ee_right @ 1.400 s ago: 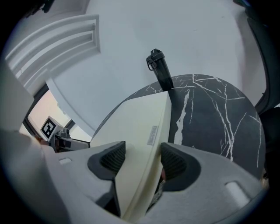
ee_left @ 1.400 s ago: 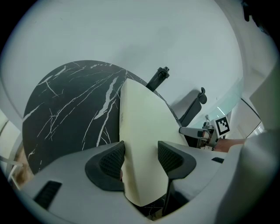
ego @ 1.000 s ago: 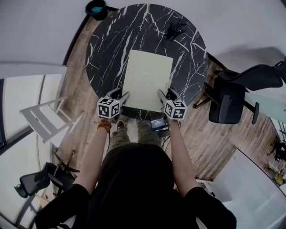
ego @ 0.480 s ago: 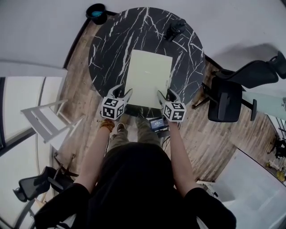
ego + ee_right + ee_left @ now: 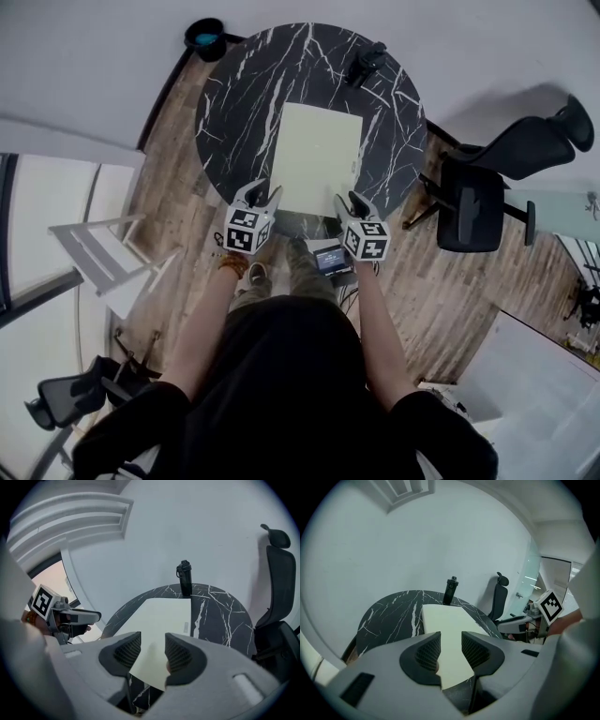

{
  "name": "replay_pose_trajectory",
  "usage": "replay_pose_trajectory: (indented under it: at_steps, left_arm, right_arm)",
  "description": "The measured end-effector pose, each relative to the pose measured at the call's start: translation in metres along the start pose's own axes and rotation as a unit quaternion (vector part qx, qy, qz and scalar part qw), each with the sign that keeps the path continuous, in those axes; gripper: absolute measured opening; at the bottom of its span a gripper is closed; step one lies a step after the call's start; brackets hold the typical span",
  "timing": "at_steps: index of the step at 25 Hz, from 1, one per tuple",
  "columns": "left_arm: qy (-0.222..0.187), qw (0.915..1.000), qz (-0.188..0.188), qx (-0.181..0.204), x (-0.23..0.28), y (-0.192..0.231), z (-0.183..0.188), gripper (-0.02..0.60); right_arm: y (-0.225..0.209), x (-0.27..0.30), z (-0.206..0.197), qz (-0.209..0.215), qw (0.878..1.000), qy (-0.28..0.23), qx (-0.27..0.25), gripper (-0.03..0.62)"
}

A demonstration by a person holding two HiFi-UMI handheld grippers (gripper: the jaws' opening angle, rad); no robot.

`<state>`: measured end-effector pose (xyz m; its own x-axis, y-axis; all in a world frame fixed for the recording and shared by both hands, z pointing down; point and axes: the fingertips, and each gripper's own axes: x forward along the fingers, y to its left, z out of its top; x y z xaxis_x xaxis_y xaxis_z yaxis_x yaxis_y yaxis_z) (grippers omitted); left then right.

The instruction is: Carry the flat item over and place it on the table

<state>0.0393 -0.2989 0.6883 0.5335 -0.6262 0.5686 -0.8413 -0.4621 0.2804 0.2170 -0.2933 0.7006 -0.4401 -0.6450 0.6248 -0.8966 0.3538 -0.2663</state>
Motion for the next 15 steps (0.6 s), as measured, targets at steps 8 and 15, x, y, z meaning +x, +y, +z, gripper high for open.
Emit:
replay_pose_trajectory:
  at_steps: [8,15]
  left_arm:
    - [-0.018,0.9996,0.000,0.023,-0.029,-0.010,-0.008,0.097]
    - [-0.037,0.9984,-0.003,0.042,-0.060,-0.025,-0.013,0.048]
  right_arm:
    - [0.039,-0.023,-0.006,0.017,1.000,-0.018,-0.014,0.079]
    - [0.072,-0.052,-0.011,0.009,0.998,-0.048,-0.027,0.033]
